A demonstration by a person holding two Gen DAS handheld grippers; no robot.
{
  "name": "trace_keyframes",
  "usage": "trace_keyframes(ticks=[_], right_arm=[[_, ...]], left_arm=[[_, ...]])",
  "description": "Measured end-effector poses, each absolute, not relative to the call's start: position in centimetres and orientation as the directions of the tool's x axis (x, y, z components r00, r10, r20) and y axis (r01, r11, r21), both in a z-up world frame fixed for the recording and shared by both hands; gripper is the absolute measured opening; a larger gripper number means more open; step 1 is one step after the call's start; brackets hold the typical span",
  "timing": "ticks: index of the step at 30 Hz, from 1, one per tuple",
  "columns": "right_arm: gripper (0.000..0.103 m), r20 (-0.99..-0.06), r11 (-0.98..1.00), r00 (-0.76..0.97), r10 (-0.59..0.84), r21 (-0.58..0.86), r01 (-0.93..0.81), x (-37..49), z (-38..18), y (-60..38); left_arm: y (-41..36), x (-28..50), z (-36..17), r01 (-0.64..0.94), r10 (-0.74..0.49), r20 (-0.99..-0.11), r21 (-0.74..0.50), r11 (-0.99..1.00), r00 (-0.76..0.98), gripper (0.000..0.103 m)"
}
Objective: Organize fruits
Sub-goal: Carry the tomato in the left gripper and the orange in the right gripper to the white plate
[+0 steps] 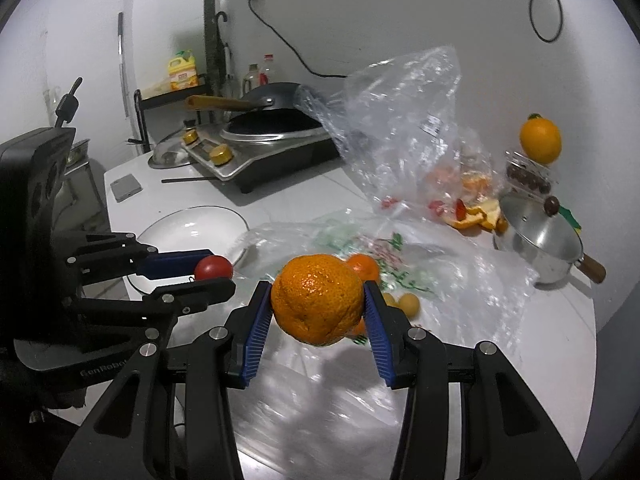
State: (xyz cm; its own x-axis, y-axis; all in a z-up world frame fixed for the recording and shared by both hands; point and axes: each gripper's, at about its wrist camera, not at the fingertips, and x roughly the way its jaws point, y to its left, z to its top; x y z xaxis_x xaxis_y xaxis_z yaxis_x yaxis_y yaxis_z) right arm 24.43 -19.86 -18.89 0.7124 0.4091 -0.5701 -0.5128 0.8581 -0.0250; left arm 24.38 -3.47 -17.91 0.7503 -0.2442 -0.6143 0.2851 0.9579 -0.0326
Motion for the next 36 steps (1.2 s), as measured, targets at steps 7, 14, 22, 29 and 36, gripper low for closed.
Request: trace_keyframes(ticks=[7, 14, 22, 29, 36], right_arm=[[0.048, -0.572, 0.839, 0.703, 0.424, -0.044, -0.542, 24.4, -18.4, -17.0], [0.048, -0.578, 0.823, 0.693, 0.432, -0.061, -0.565, 24.6, -18.3, -14.5], [0.048, -0.585, 0.809, 0.682, 0.439, -0.072, -0.583, 24.9, -18.5, -12.1], [0.048, -0.593, 0.793, 0.669, 0.448, -0.081, -0.604, 25.5, -18.7, -10.3], [0.048, -0.601, 0.779, 0.655, 0.457, -0.085, -0.621, 26.4, -18.9, -8.1]], left_arm=[[-0.5, 23.8, -17.9, 0.248, -0.224, -0.599, -0.043, 0.968, 0.769, 0.027], [1.8, 23.4, -18.0, 0.222, -0.209, -0.593, -0.053, 0.974, 0.777, 0.027], [3.9, 23.3, -18.3, 0.19, -0.188, -0.587, -0.058, 0.98, 0.788, 0.027], [6.1, 23.7, -18.7, 0.153, -0.163, -0.586, -0.067, 0.986, 0.794, 0.027], [8.2, 24.5, -19.3, 0.126, -0.142, -0.591, -0.069, 0.99, 0.794, 0.027]])
